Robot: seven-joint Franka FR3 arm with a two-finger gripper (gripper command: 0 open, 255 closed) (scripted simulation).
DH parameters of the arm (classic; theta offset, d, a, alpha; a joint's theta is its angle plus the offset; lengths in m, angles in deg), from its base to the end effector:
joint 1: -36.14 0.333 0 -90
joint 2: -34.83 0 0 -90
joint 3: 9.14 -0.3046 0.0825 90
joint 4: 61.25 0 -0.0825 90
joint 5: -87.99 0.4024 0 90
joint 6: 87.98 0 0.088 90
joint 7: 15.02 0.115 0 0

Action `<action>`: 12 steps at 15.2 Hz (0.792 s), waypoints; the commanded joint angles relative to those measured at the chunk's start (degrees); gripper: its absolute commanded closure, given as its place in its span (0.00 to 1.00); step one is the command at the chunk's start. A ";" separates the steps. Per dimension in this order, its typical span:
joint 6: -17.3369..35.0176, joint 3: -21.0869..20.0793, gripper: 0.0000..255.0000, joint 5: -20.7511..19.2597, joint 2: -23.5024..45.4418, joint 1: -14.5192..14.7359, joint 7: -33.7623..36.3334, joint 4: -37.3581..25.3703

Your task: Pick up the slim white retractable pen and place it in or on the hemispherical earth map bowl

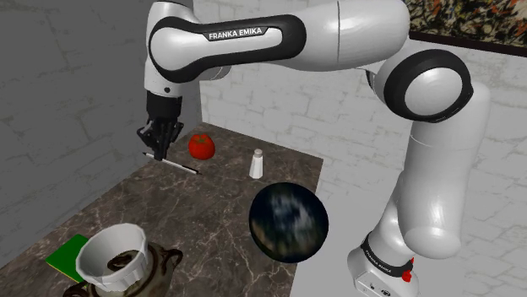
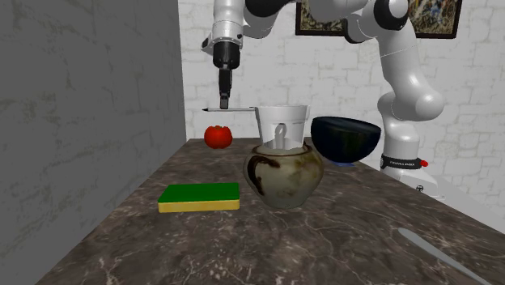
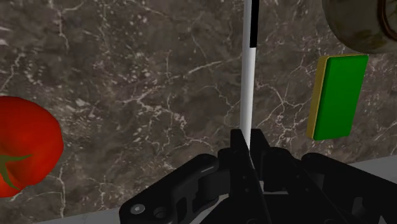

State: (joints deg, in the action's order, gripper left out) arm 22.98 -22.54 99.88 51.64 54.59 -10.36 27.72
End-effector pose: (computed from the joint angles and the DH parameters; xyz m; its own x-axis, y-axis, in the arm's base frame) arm 0.5728 0.3557 0.4715 0.9239 0.3773 0.0635 0.3799 -0.8848 -0.2699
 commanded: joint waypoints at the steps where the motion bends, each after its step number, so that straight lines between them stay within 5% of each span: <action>1: -1.49 0.00 1.00 -0.05 -0.27 -0.03 0.31 -1.23; 12: -9.19 -0.03 1.00 -0.61 0.12 0.11 2.11 -9.51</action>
State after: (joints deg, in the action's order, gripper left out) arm 14.23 -22.56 99.31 51.68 54.67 -8.38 18.72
